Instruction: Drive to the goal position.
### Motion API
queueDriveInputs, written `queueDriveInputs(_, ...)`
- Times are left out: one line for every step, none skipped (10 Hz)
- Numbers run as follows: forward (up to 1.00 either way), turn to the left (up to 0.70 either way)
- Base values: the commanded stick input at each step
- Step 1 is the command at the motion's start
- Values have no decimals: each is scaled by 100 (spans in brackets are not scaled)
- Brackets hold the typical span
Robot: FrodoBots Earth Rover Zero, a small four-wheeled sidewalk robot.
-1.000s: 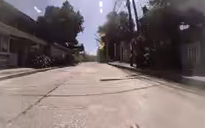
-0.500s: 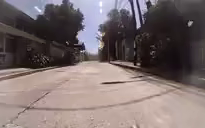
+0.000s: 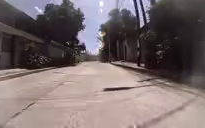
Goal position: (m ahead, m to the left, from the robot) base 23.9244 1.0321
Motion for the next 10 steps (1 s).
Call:
queueDriveInputs(100, 0)
queueDriveInputs(100, 0)
queueDriveInputs(100, 0)
queueDriveInputs(100, 0)
queueDriveInputs(100, 0)
queueDriveInputs(100, 0)
queueDriveInputs(100, -6)
queueDriveInputs(100, -27)
queueDriveInputs(100, -26)
queueDriveInputs(100, 0)
